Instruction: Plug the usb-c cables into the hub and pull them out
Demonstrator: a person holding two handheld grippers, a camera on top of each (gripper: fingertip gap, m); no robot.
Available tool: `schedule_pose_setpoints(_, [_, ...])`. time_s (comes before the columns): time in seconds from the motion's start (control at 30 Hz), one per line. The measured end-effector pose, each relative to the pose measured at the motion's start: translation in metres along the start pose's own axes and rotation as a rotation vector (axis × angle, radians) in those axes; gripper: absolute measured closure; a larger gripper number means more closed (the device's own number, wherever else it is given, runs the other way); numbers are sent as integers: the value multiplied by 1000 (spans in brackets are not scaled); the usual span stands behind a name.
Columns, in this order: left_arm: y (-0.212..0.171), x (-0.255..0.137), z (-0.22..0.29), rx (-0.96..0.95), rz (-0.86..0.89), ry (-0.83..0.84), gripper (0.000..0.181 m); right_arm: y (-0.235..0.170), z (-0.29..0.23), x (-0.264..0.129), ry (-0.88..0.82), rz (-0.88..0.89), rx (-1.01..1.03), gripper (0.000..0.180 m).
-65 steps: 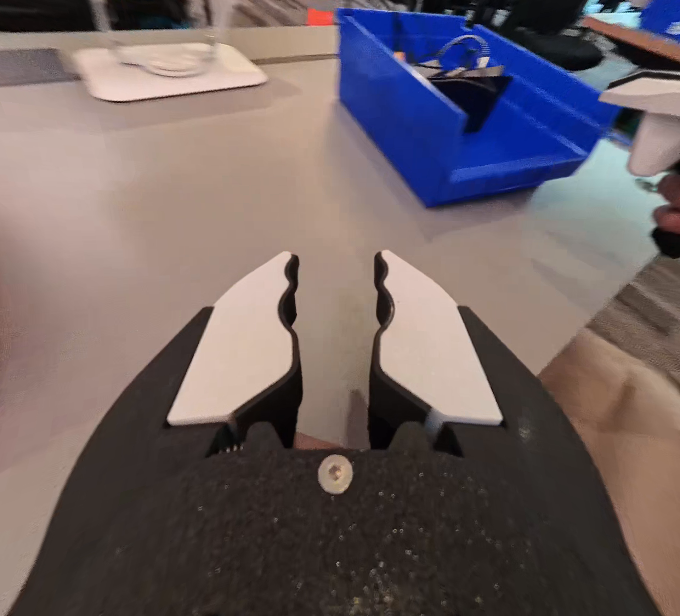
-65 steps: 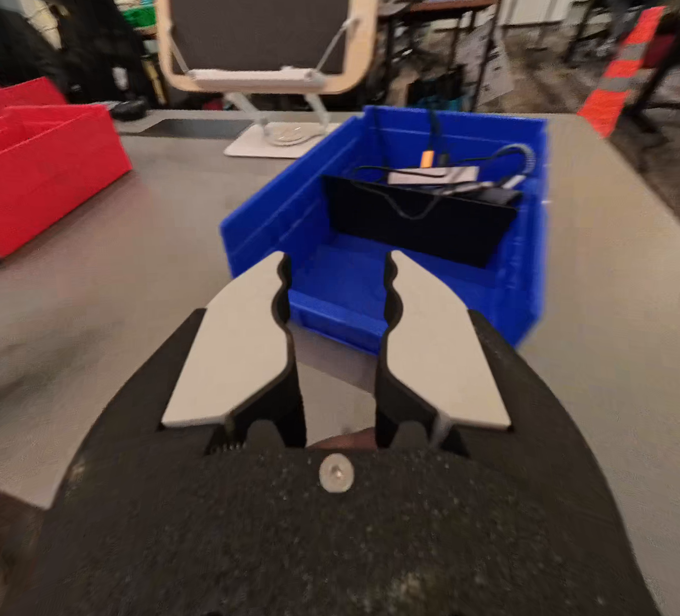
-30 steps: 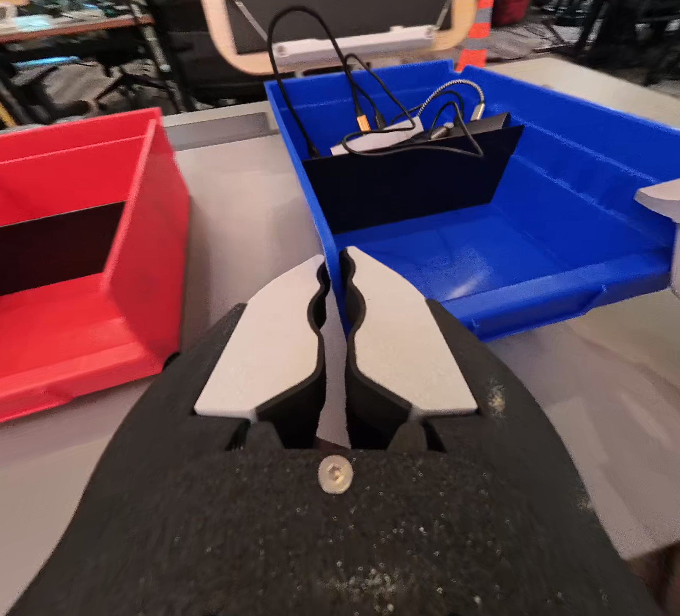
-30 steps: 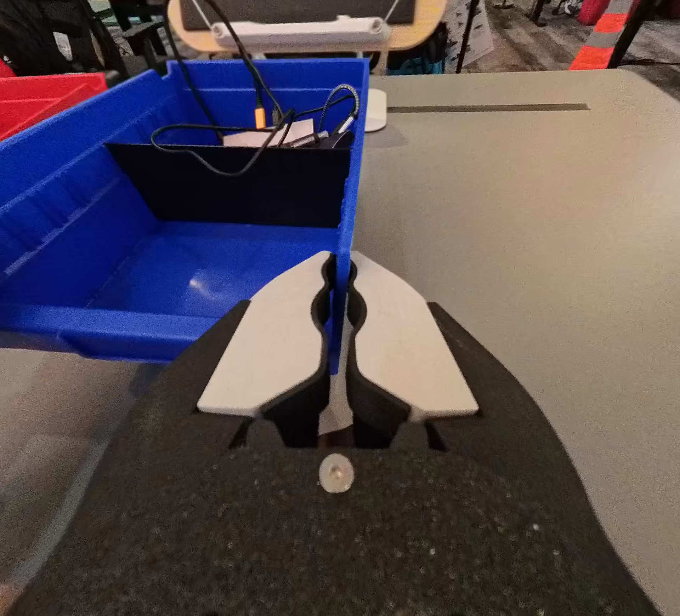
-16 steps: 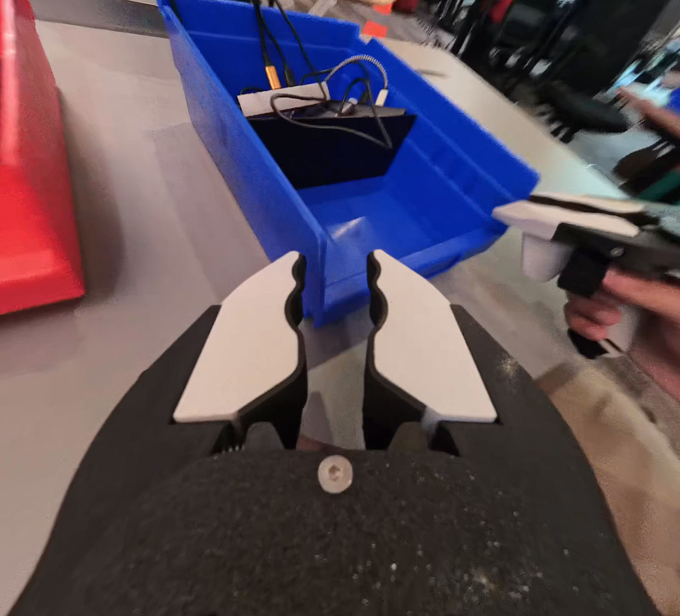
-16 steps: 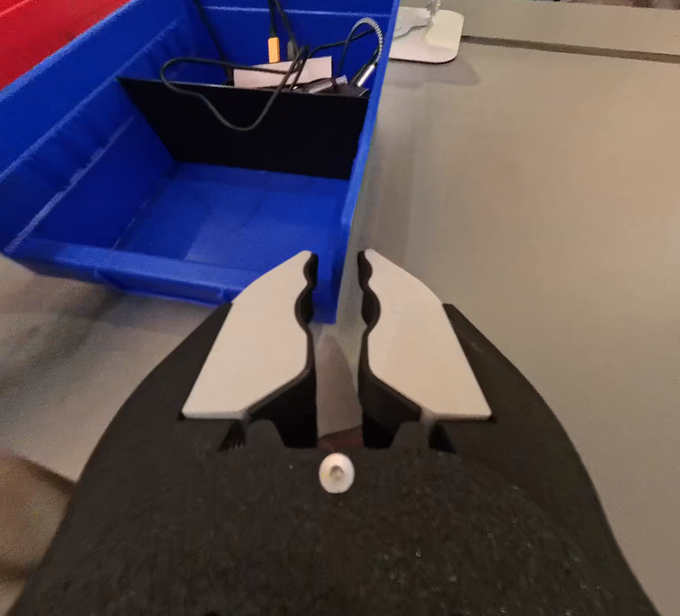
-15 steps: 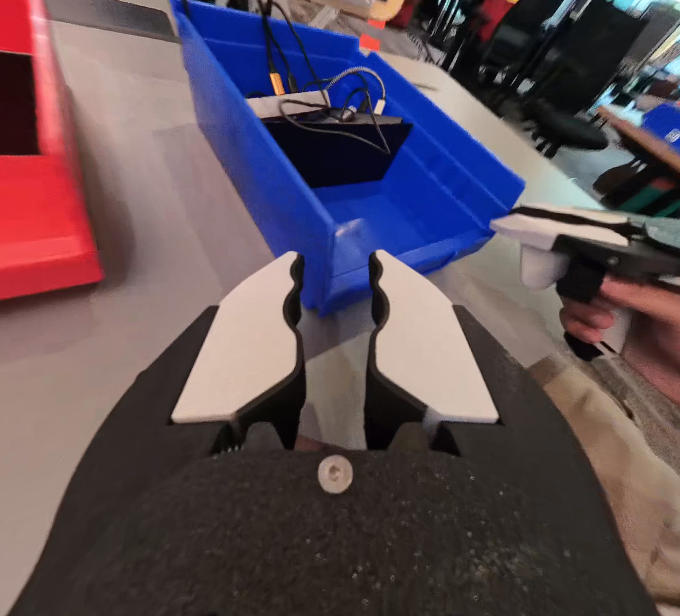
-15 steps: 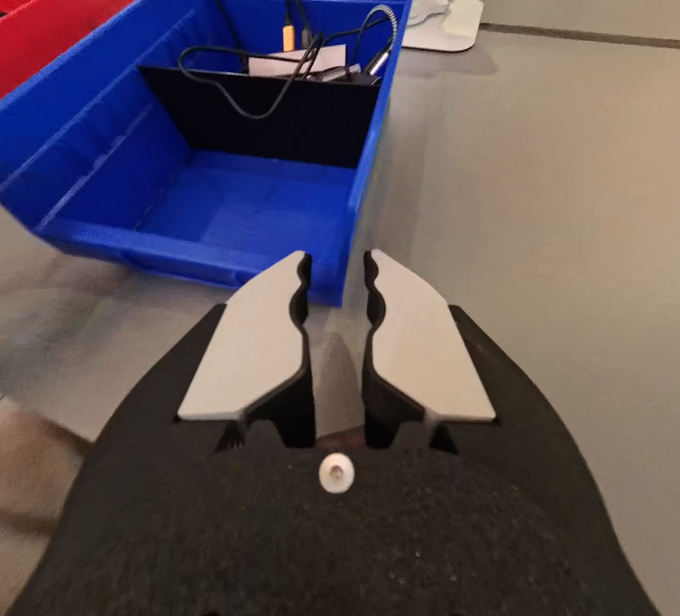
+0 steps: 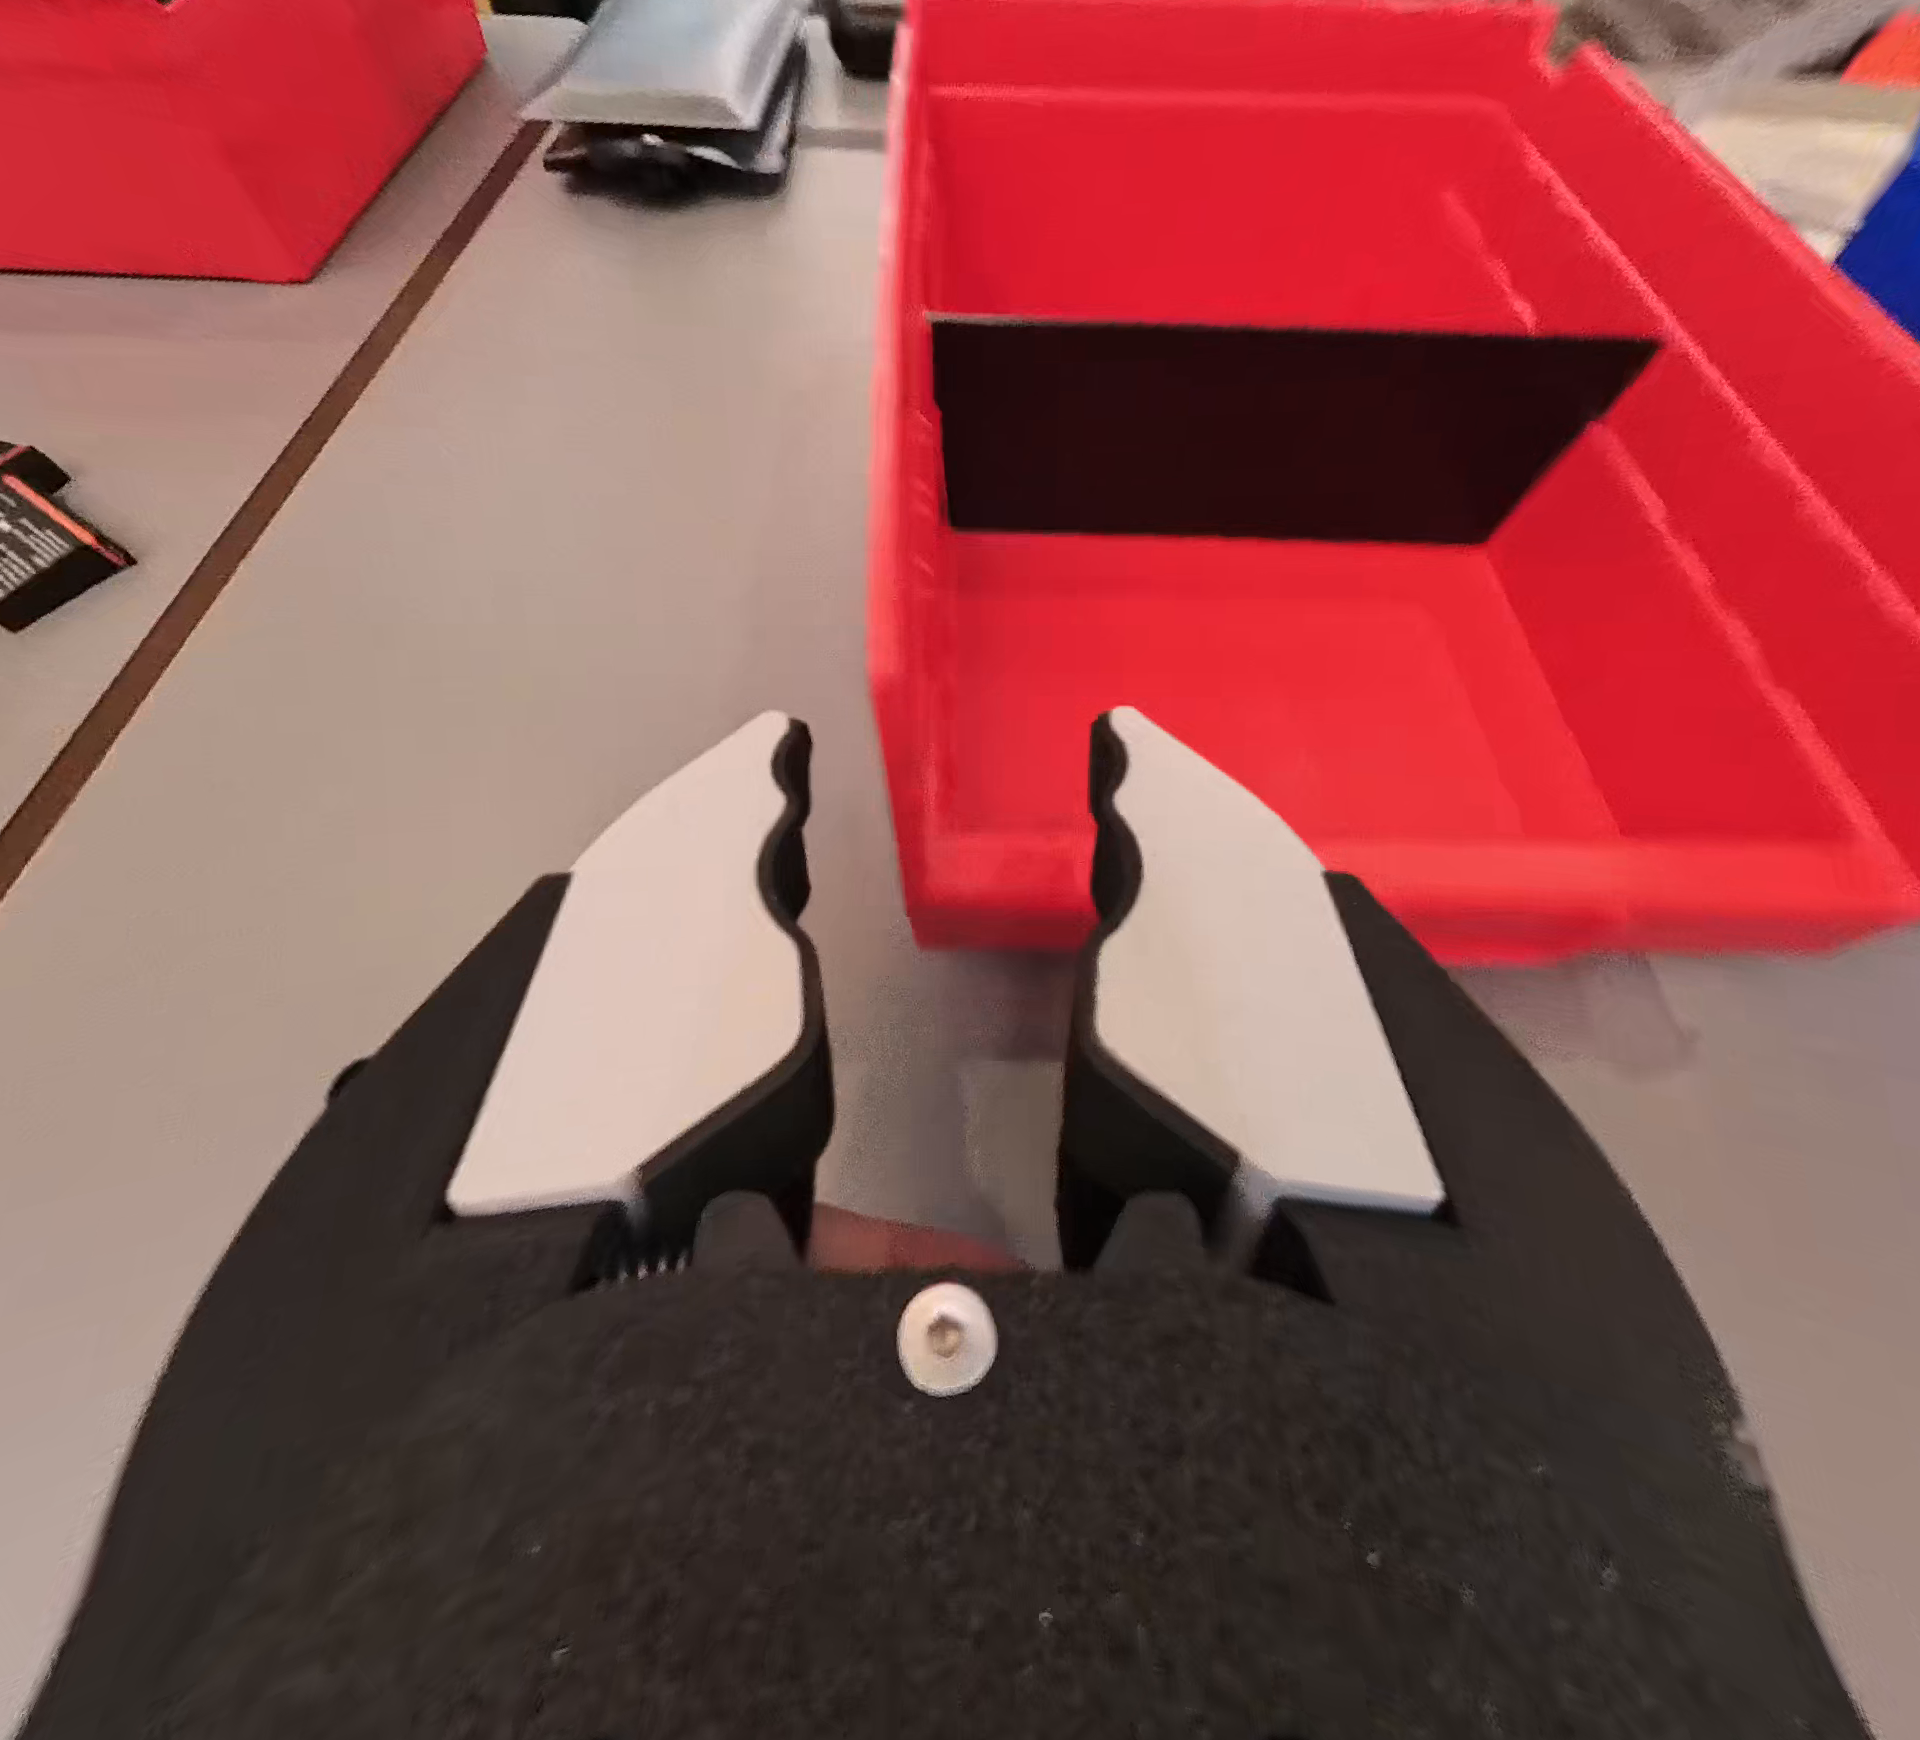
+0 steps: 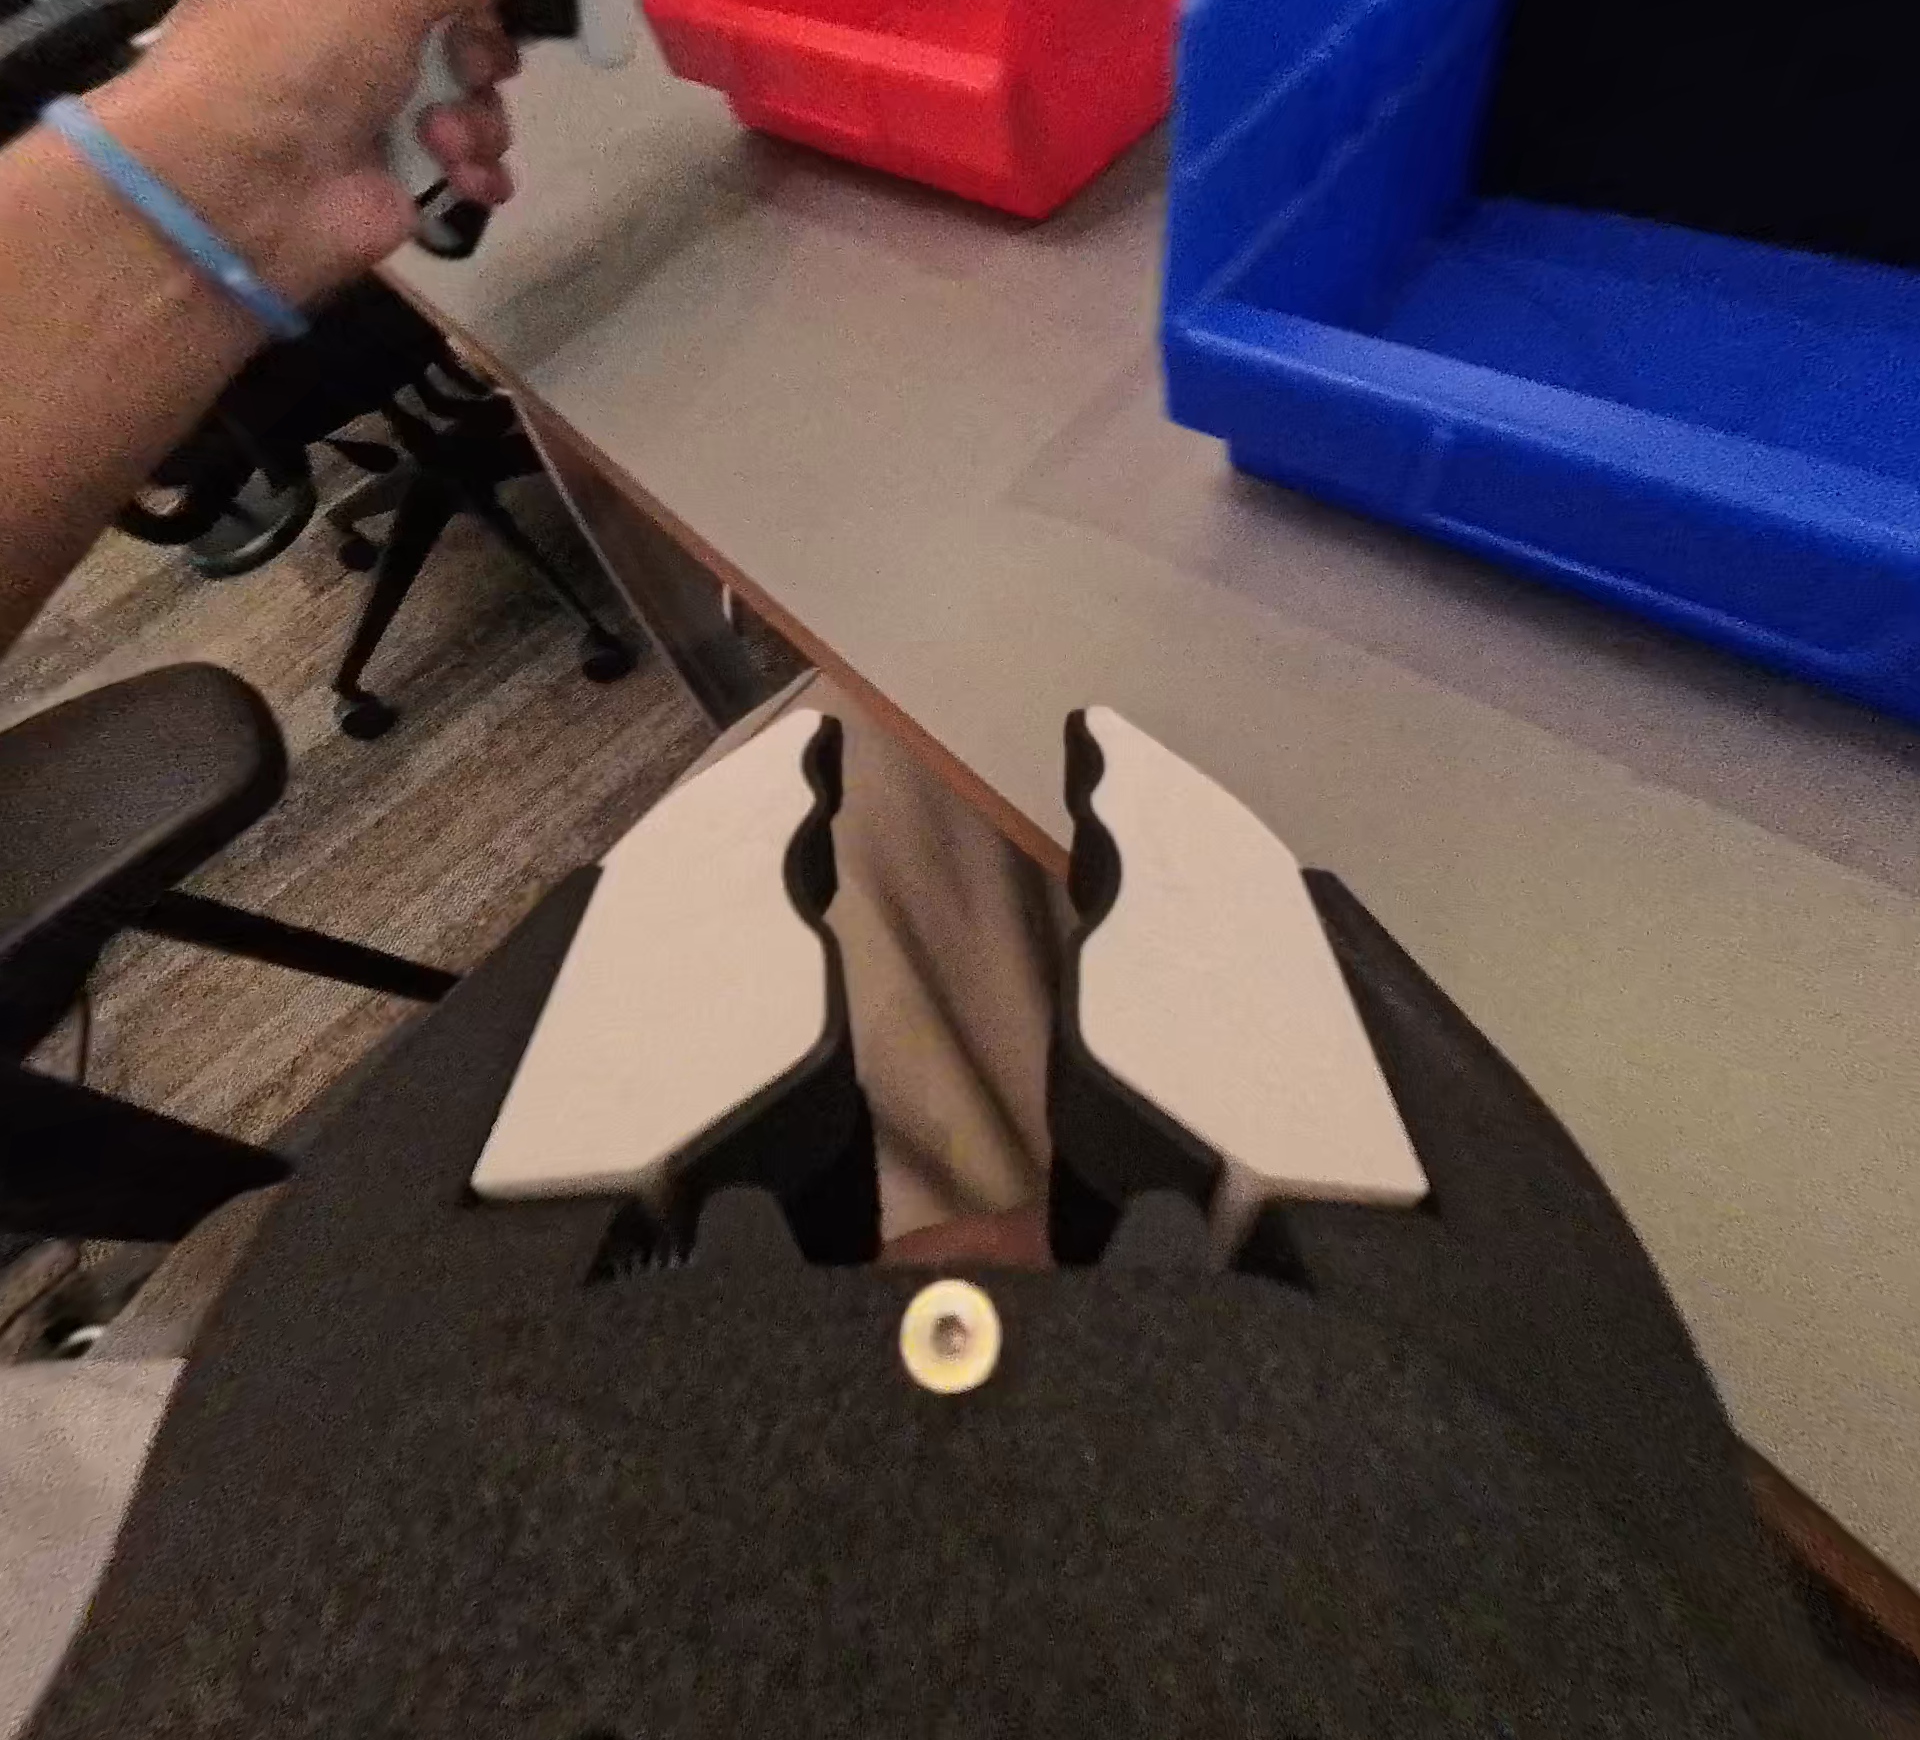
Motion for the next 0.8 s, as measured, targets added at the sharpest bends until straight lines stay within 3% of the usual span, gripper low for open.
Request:
schedule_pose_setpoints(0.03, [2, 8, -6, -30, 6, -3, 137, -2, -14, 9, 36, -14, -25, 138])
schedule_pose_setpoints(0.1, [2, 14, -8, -96, -28, -82, 178, -1, -34, 26, 68, -44, -92, 138])
schedule_pose_setpoints(0.3, [-11, -35, 9, -62, -30, -92, 175, 51, -42, 78, -60, 83, -307, 122])
schedule_pose_setpoints(0.43, [-23, -89, 24, -10, -33, -60, 172, 72, -26, 114, -218, 120, -288, 121])
schedule_pose_setpoints(0.57, [-35, -146, 36, -24, -12, -49, 171, 69, -13, 135, -382, 102, -270, 143])
schedule_pose_setpoints(0.6, [-38, -160, 37, -16, -12, -44, 171, 62, -15, 139, -366, 69, -244, 147])
schedule_pose_setpoints(0.67, [-43, -182, 43, -33, -15, -29, 171, 50, -29, 141, -281, 14, -128, 175])
schedule_pose_setpoints(0.8, [-41, -212, 49, 2, 35, 25, 173, 57, -45, 125, -247, 43, -165, 176])
Point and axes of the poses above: each gripper's, where its closed fingertips meet, x out along the fingers, y out of its top, z = x × y across the jaws, the point moved 4 cm from there along -x, back along the fingers, and after that the axes turned 14 degrees about z, right-handed, at the moved point
